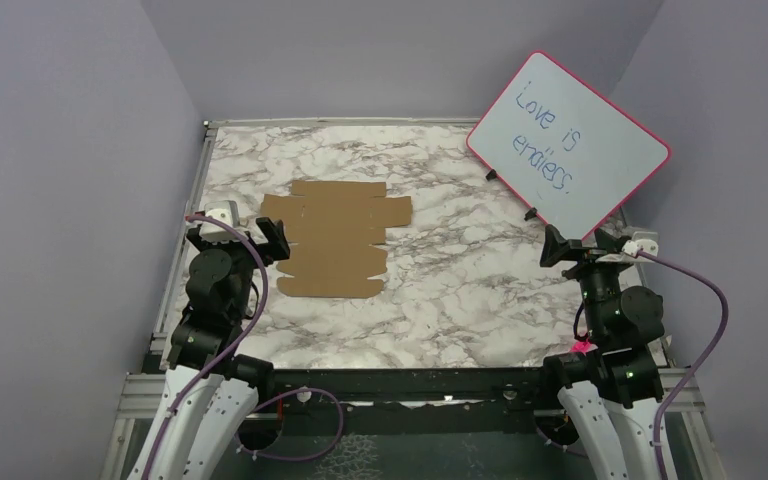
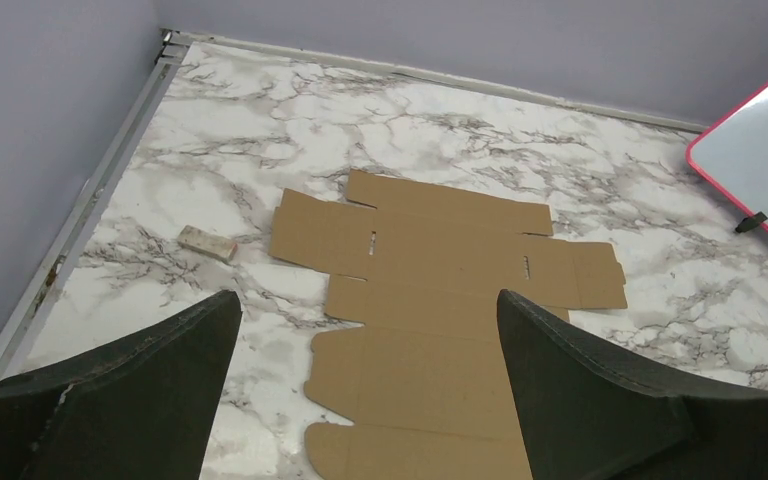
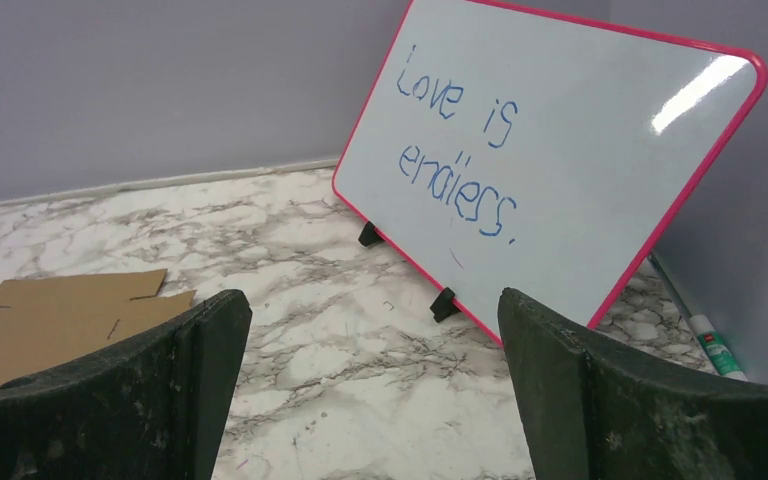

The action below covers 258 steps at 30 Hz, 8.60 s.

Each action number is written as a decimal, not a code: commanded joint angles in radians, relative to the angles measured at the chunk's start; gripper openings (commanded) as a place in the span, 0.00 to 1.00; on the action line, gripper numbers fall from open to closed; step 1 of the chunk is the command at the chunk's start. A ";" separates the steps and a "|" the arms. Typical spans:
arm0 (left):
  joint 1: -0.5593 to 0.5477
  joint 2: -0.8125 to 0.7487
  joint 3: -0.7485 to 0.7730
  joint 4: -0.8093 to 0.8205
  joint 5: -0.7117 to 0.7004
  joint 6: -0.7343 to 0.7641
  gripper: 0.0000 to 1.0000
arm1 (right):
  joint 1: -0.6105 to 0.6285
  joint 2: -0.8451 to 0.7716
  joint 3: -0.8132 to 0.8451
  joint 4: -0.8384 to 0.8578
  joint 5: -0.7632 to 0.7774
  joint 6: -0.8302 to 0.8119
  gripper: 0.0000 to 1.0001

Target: Fold the paper box

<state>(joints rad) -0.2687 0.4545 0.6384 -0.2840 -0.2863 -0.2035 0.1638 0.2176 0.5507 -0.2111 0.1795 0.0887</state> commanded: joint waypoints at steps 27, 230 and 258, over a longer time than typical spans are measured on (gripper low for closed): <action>-0.004 0.364 0.057 -0.072 0.141 -0.107 0.99 | 0.005 0.016 0.013 0.013 -0.089 0.008 1.00; 0.039 1.353 0.522 0.118 0.966 -0.183 0.83 | 0.350 1.591 0.148 0.791 -0.498 0.582 0.60; -0.075 1.017 0.310 0.067 0.669 -0.245 0.92 | 0.365 1.400 0.122 0.711 -0.548 0.566 0.63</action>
<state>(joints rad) -0.3550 1.6047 1.0512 -0.2146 0.4747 -0.4179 0.5182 1.6844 0.7002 0.5247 -0.3313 0.6792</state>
